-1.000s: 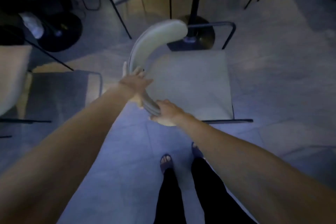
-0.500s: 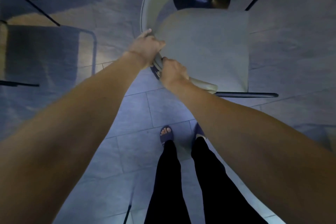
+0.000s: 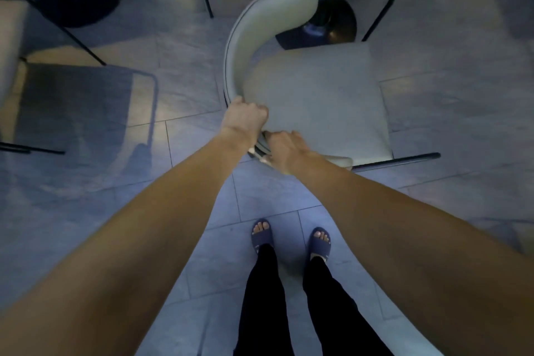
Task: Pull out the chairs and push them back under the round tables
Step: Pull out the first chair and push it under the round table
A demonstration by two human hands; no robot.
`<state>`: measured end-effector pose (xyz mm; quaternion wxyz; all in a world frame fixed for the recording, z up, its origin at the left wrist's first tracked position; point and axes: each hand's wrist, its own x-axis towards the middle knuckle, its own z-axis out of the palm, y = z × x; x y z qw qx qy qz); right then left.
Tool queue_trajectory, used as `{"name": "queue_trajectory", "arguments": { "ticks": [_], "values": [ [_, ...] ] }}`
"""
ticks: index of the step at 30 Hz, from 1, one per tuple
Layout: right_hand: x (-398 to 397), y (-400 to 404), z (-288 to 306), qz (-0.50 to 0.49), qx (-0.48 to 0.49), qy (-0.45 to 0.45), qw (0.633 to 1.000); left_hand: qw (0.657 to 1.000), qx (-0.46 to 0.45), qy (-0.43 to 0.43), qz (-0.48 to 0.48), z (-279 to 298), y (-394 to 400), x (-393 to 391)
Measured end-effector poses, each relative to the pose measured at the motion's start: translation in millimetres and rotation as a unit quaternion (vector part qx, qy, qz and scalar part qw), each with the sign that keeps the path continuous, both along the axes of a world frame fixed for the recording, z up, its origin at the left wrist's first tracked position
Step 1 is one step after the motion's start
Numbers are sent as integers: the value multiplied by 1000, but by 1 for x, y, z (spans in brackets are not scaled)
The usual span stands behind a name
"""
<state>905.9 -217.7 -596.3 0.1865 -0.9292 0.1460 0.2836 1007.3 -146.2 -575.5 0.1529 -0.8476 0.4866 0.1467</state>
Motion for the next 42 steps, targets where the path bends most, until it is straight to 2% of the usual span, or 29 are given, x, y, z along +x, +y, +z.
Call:
{"name": "queue_trajectory", "arguments": {
  "ticks": [5, 9, 11, 13, 15, 17, 20, 23, 25, 28, 31, 36, 42],
  "values": [
    [-76, -27, 4, 106, -11, 30, 994, 999, 13, 25, 31, 3, -11, -96],
    [-137, -68, 13, 194, -70, 73, 976, 997, 40, 48, 40, 22, -36, -165],
    [-163, -93, 19, 200, -105, 82, 971, 994, 55, 88, 43, 19, -55, -197],
    [-185, -120, 25, 184, -147, 97, 967, 994, 35, 93, 43, 17, -76, -229],
    [-204, -149, 30, 155, -179, 135, 962, 994, -27, 104, 4, 22, -97, -255],
    [-221, -178, 36, 120, -206, 178, 955, 983, -61, 166, -47, 20, -110, -276],
    [-244, -222, 42, 73, -260, 213, 939, 963, -68, 248, -75, 15, -116, -263],
    [-249, -250, 50, 17, -295, 257, 920, 971, 36, 193, -138, 13, -105, -204],
    [-245, -246, 54, 8, -262, 264, 928, 976, 69, 126, -161, 13, -99, -166],
    [-256, -196, 41, 66, -173, 205, 961, 985, 61, 92, -134, 12, -96, -161],
    [-270, -146, 23, 16, -155, 109, 982, 988, 74, 68, -114, 11, -88, -191],
    [-262, -137, 15, 51, -146, 134, 979, 988, 87, 68, -107, 10, -74, -193],
    [-239, -153, 16, 59, -159, 127, 977, 987, 112, 74, -85, 10, -93, -172]
  ]
}}
